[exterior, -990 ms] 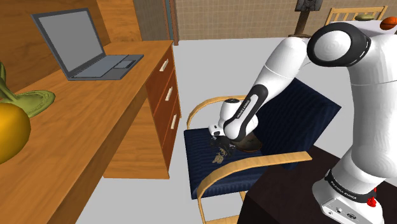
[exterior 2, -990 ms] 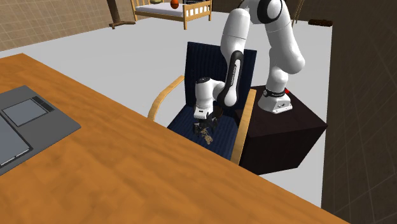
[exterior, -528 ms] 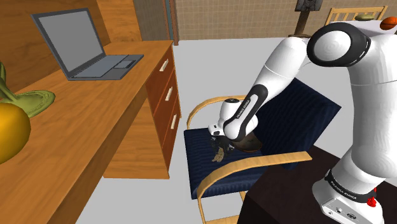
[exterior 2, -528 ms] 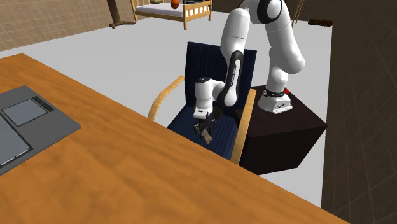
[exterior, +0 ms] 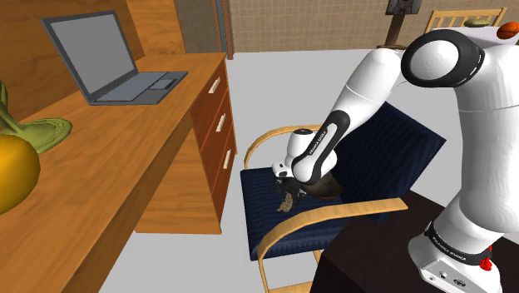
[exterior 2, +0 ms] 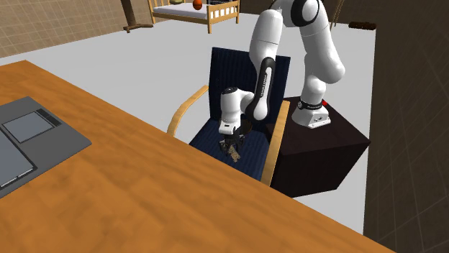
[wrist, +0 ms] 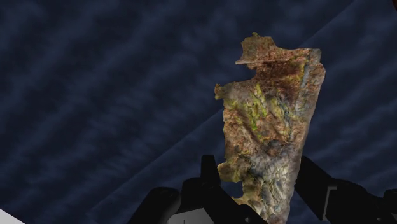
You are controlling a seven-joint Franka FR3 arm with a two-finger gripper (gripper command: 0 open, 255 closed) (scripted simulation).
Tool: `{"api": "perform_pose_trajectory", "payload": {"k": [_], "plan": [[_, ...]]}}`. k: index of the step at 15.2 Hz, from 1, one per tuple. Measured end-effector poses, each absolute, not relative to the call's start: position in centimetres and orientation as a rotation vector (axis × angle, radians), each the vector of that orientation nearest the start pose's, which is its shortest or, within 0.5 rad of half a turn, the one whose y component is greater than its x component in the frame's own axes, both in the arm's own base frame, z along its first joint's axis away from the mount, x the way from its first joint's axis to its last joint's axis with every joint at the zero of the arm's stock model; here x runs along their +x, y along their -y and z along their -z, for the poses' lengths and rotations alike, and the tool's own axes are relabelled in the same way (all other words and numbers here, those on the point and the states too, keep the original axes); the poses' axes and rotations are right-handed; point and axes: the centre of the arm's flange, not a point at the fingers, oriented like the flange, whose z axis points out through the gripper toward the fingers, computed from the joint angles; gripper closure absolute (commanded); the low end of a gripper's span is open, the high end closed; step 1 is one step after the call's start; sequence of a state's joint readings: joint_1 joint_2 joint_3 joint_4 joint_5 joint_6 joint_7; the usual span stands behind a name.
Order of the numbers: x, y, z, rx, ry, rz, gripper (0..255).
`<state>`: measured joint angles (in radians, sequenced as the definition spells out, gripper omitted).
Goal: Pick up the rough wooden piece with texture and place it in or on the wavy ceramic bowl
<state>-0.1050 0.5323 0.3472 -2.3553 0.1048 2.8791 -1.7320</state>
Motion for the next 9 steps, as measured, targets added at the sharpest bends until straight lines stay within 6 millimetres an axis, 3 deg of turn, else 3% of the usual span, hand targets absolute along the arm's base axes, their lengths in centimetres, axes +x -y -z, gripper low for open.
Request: {"api": "perform_pose_trajectory", "payload": {"k": [9], "plan": [[48.2,-12.9,-15.9,2.002,-2.593,-0.235,255]]}}
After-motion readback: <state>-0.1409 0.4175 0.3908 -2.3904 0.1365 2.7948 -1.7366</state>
